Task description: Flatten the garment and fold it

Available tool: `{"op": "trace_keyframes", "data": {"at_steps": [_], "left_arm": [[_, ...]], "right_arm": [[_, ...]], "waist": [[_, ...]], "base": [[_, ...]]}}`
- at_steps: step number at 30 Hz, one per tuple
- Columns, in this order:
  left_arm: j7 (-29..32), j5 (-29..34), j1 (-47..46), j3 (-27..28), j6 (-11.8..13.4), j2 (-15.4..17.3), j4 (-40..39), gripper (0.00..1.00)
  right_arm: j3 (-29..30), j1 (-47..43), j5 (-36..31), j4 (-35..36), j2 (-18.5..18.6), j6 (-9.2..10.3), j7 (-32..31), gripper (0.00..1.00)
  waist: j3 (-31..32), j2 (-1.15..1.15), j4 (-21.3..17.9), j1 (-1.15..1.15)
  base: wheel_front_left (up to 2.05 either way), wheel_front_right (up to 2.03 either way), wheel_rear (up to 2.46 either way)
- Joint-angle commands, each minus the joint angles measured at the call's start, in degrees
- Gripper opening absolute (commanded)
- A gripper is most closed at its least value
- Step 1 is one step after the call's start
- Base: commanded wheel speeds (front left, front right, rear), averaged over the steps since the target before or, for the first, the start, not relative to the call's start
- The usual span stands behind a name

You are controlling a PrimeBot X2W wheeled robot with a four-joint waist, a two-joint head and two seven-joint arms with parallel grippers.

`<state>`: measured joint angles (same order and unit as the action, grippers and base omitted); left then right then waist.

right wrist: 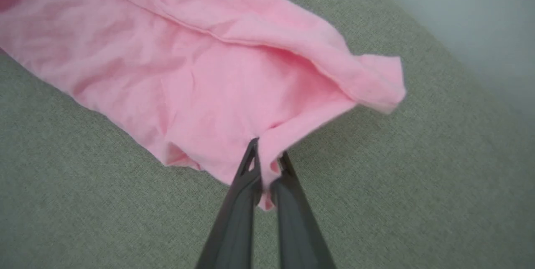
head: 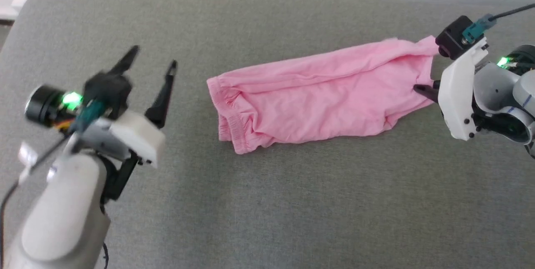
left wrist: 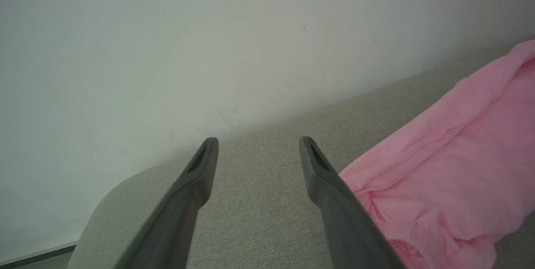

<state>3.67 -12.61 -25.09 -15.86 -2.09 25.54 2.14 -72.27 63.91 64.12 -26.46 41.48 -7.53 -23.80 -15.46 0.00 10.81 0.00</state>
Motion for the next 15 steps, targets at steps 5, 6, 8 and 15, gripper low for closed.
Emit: {"op": "trace_keyframes", "data": {"at_steps": [5, 6, 8, 15], "left_arm": [[18.4, -7.6, -6.1, -6.6, -4.8, 1.8, 1.8, 1.0], [21.6, -9.5, -6.9, -7.8, -5.0, 2.0, 2.3, 1.0], [27.7, -13.4, -8.4, -10.5, -5.3, 2.6, 3.6, 1.0], [39.9, -25.1, -13.2, -18.7, -5.4, 3.4, 7.8, 1.0]], "right_arm": [[-0.4, -1.8, -0.4, 1.6, 1.1, 0.04, 1.5, 0.0], [-0.4, -2.0, -0.4, 1.7, 1.1, 0.04, 1.7, 0.0], [-0.6, -2.3, -0.4, 1.6, 0.9, 0.04, 1.9, 0.0], [-0.8, -2.2, -1.1, 1.0, -0.6, 0.04, 2.0, 0.0]], "waist": [[1.8, 0.0, -1.9, 0.0], [1.9, 0.0, -2.1, 0.0], [2.0, 0.0, -2.4, 0.0], [1.9, 0.0, -3.5, 0.0]], "base": [[0.0, 0.0, 0.0], [0.0, 0.0, 0.0], [0.0, 0.0, 0.0], [0.0, 0.0, 0.0]]}}
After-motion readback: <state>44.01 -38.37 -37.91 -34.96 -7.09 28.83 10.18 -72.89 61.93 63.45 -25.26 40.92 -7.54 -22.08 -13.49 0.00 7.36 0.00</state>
